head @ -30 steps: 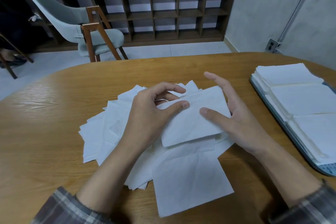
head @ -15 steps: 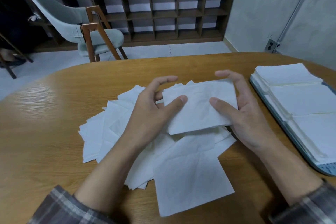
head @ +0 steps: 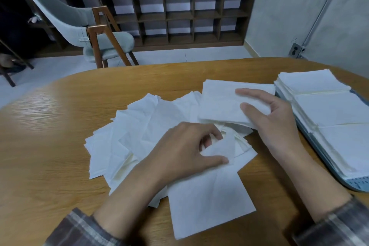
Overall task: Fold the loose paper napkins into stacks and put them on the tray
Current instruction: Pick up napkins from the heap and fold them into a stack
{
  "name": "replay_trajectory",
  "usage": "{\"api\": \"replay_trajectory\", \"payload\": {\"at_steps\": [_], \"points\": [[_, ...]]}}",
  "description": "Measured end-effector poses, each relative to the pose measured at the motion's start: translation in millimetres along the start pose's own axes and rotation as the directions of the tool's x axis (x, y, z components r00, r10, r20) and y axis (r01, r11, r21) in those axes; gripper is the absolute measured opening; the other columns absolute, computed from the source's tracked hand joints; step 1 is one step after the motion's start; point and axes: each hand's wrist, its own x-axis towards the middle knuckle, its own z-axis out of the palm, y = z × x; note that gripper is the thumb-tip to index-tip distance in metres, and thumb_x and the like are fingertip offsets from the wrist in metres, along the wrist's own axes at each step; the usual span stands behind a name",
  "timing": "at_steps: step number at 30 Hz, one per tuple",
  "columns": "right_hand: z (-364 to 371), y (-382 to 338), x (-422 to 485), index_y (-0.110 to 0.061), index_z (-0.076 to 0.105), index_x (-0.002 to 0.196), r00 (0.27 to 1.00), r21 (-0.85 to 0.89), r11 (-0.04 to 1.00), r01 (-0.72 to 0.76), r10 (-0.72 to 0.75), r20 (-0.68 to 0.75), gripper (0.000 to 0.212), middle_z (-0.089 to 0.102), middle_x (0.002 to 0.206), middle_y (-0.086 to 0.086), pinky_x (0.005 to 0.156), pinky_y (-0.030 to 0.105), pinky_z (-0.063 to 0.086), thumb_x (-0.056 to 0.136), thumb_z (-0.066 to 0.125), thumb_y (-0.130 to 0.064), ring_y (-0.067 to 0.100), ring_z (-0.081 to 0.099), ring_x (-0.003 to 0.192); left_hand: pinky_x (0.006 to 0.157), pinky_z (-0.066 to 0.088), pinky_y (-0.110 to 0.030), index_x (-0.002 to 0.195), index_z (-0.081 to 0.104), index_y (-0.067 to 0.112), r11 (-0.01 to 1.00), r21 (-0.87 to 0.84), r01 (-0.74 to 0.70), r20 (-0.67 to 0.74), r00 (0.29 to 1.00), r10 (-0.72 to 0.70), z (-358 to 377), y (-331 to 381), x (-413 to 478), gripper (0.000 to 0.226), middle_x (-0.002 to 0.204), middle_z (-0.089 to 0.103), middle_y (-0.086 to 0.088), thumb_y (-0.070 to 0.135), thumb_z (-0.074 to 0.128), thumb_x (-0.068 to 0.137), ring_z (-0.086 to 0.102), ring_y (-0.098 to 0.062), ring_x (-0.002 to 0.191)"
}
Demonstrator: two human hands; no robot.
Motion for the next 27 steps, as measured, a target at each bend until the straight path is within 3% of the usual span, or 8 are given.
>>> {"api": "replay_trajectory", "payload": {"at_steps": [5, 8, 10, 14, 19, 22, 25, 27], "points": [[2, -1, -3, -0.028, 0.080, 0.113, 0.996, -0.008, 1.000, 0.028, -0.027, 0.081, 0.027, 0.074, 0.117, -0.026, 0.092, -0.001, 0.040, 0.099, 0.069, -0.008, -0.012, 0.060, 0.119, 0.065, 0.043, -0.017, 0.098, 0.078, 0.025, 0.956, -0.295, 0.009, -0.006, 1.000, -0.012, -6, 0, 2, 0.014, 0.078, 0.068, 0.005, 0.030, 0.086, 0.087, 0.057, -0.005, 0.069], [3, -3, -2, -0.027, 0.081, 0.110, 0.990, 0.011, 1.000, 0.026, -0.027, 0.136, 0.016, 0.076, 0.115, -0.023, 0.092, 0.001, 0.040, 0.101, 0.068, -0.024, -0.009, 0.062, 0.118, 0.066, 0.047, -0.029, 0.085, 0.073, 0.021, 0.890, -0.455, 0.029, -0.070, 0.995, -0.068, -15, 1, 2, 0.015, 0.079, 0.070, -0.004, 0.032, 0.081, 0.092, 0.063, -0.024, 0.069], [3, -7, -3, -0.026, 0.081, 0.107, 0.980, 0.049, 0.999, 0.013, -0.022, 0.197, 0.020, 0.077, 0.114, -0.020, 0.094, 0.010, 0.041, 0.100, 0.064, -0.035, -0.006, 0.064, 0.117, 0.065, 0.049, -0.027, 0.089, 0.070, 0.014, 0.840, -0.542, 0.037, -0.088, 0.991, -0.101, -19, 2, 2, 0.017, 0.084, 0.073, -0.005, 0.028, 0.077, 0.096, 0.069, -0.026, 0.073], [3, -8, -6, -0.027, 0.081, 0.101, 0.949, 0.112, 0.994, 0.003, -0.038, 0.312, 0.014, 0.079, 0.110, -0.010, 0.092, 0.030, 0.047, 0.096, 0.070, -0.034, 0.007, 0.071, 0.109, 0.056, 0.040, -0.024, 0.091, 0.059, 0.008, 0.793, -0.606, 0.064, -0.093, 0.984, -0.150, -18, 2, 3, 0.023, 0.068, 0.062, -0.002, 0.024, 0.074, 0.099, 0.054, -0.017, 0.060], [2, -4, -5, -0.028, 0.078, 0.090, 0.926, 0.089, 0.996, -0.009, -0.025, 0.376, 0.012, 0.077, 0.096, -0.007, 0.079, 0.029, 0.051, 0.093, 0.080, -0.016, 0.014, 0.073, 0.093, 0.061, 0.040, -0.034, 0.091, 0.054, 0.007, 0.740, -0.670, 0.060, -0.105, 0.979, -0.174, -18, 3, 2, 0.027, 0.082, 0.058, -0.035, 0.025, 0.072, 0.101, 0.053, -0.026, 0.066], [2, -5, -5, -0.026, 0.077, 0.085, 0.933, 0.060, 0.998, -0.016, -0.007, 0.359, 0.013, 0.078, 0.093, -0.005, 0.073, 0.022, 0.049, 0.093, 0.078, -0.015, 0.012, 0.074, 0.089, 0.064, 0.048, -0.038, 0.098, 0.056, 0.010, 0.725, -0.685, 0.067, -0.100, 0.978, -0.185, -20, 4, 2, 0.022, 0.090, 0.065, -0.034, 0.023, 0.073, 0.100, 0.064, -0.030, 0.071], [2, -2, -4, -0.019, 0.078, 0.093, 0.949, 0.030, 0.998, -0.050, 0.038, 0.312, 0.004, 0.077, 0.096, -0.003, 0.077, 0.031, 0.051, 0.094, 0.079, -0.022, 0.018, 0.074, 0.092, 0.071, 0.056, -0.051, 0.108, 0.060, 0.024, 0.760, -0.647, 0.065, -0.130, 0.973, -0.193, -20, 1, 2, 0.025, 0.092, 0.066, -0.028, 0.023, 0.081, 0.093, 0.066, -0.043, 0.082], [2, -2, -3, -0.017, 0.078, 0.095, 0.961, 0.040, 0.994, -0.103, 0.089, 0.264, 0.007, 0.077, 0.099, -0.002, 0.078, 0.035, 0.053, 0.094, 0.079, -0.024, 0.021, 0.074, 0.094, 0.078, 0.056, -0.053, 0.114, 0.064, 0.034, 0.800, -0.596, 0.065, -0.179, 0.961, -0.212, -22, -2, 3, 0.035, 0.090, 0.064, -0.018, 0.021, 0.085, 0.089, 0.063, -0.039, 0.085]]}}
